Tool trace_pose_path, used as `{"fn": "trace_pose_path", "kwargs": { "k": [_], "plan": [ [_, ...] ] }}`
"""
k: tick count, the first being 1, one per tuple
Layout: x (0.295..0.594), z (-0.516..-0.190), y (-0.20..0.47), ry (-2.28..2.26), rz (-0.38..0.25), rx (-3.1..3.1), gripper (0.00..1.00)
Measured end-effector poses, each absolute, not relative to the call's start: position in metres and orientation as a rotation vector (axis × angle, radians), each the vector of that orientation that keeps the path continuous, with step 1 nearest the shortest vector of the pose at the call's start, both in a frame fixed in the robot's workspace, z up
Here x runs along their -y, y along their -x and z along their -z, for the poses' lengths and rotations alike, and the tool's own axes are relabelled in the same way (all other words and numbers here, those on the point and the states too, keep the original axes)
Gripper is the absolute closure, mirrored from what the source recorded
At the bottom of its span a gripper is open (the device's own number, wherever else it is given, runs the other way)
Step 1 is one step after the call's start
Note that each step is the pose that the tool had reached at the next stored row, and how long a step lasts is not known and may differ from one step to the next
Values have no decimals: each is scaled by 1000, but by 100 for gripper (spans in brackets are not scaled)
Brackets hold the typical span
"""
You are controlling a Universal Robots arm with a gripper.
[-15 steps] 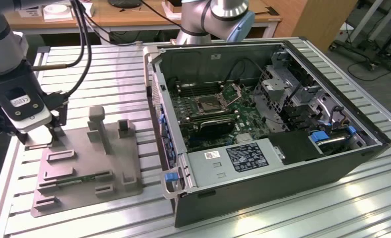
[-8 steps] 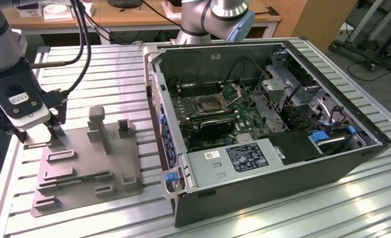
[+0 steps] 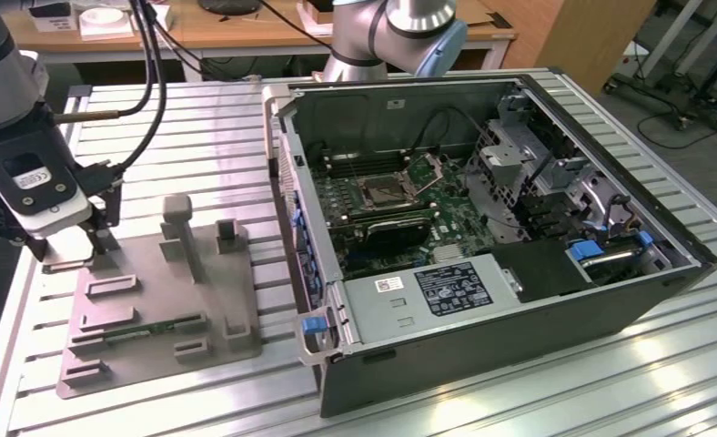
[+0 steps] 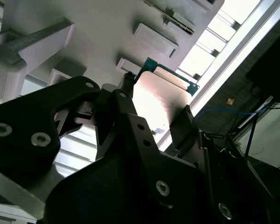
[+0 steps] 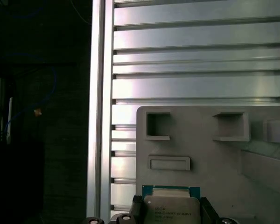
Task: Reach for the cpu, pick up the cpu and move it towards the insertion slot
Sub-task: 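Pick up the cpu and move it towards the insertion slot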
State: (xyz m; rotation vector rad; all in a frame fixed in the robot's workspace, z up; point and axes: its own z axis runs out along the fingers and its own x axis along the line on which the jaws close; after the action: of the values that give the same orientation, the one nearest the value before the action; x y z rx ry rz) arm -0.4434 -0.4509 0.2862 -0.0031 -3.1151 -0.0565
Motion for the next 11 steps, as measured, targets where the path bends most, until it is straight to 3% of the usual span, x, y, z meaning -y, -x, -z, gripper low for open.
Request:
{"fn": "trace_pose_path", "kwargs": {
  "k": [11],
  "plan": [
    [451, -295, 443, 3, 56, 3115, 45]
  ]
}}
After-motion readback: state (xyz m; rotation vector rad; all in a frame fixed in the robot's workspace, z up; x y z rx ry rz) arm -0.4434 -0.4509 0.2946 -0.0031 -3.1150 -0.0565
